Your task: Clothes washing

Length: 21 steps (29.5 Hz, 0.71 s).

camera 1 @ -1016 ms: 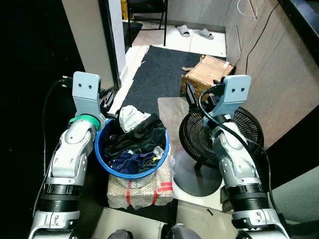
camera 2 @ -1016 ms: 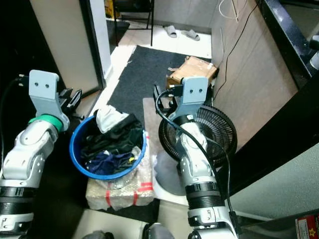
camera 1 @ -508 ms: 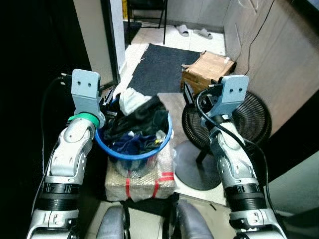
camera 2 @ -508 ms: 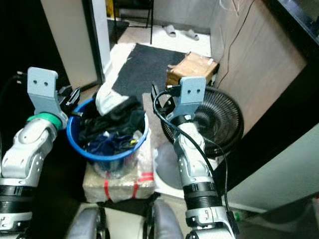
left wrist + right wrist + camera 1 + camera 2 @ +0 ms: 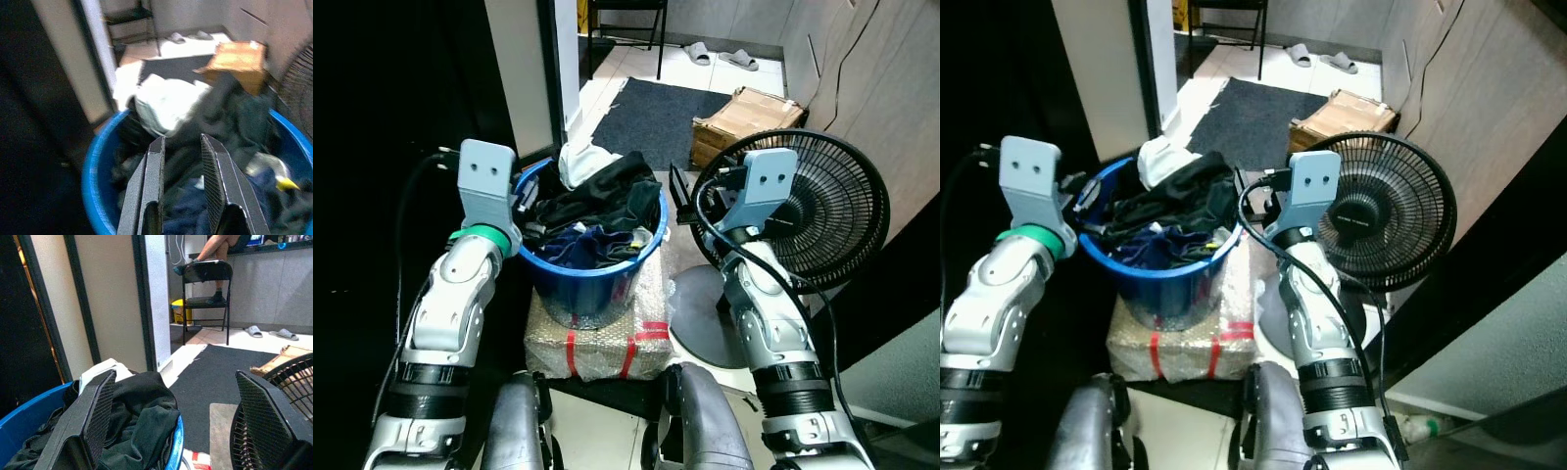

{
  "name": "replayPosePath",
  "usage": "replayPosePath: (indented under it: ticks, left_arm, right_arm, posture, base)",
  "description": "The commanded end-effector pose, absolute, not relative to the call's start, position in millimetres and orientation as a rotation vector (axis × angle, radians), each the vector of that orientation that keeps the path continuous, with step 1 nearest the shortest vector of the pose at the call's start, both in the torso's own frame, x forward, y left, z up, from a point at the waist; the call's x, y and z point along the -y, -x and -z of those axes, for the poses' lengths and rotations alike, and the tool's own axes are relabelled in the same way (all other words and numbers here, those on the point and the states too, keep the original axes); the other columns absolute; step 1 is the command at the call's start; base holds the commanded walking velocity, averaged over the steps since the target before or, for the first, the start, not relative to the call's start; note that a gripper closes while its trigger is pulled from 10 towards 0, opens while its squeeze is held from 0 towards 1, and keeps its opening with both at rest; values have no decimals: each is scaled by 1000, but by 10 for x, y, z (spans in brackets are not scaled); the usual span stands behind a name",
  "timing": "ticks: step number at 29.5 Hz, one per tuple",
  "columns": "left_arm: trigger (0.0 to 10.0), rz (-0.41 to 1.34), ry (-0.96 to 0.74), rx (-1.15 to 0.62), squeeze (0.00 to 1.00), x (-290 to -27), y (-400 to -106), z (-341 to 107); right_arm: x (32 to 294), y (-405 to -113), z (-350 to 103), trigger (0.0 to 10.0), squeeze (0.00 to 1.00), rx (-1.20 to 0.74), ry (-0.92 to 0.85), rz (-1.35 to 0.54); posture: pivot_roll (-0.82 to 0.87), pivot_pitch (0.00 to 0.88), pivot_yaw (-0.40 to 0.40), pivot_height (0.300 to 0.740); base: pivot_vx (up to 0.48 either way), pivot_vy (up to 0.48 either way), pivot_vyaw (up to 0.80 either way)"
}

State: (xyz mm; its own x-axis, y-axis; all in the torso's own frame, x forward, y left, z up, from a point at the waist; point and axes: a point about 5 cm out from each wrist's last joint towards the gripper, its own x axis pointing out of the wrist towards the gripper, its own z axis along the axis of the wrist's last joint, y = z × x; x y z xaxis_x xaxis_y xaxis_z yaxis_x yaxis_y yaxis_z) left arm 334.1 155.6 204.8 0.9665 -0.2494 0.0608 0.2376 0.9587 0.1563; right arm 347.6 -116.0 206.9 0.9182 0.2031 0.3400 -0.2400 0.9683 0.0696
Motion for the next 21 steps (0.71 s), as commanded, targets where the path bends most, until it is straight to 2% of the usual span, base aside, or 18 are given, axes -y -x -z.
replayPosePath:
  ticks: [1,9,13,21]
  left_arm:
    - [10000,274,-149,57,0,-1533,-3323,-2017]
    - [10000,227,-189,-14,0,-1573,-3435,-1946]
    - [10000,176,-192,-148,0,-1665,-3566,-1764]
    - [10000,254,-164,-230,0,-1608,-3639,-1655]
  right_arm:
    - [1155,-3478,-2021,10000,0,319,-115,-228]
    - [1177,-3483,-2041,10000,0,323,-113,-216]
    - [1225,-3485,-2042,10000,0,322,-106,-204]
    - [1290,-3480,-2031,10000,0,317,-98,-182]
  posture:
    - [15,94,11,511]
    - [7,106,16,501]
    - [-2,125,19,501]
    - [-11,140,21,501]
  base:
    - [0,0,0]
    - [0,0,0]
    - [0,0,0]
    - [0,0,0]
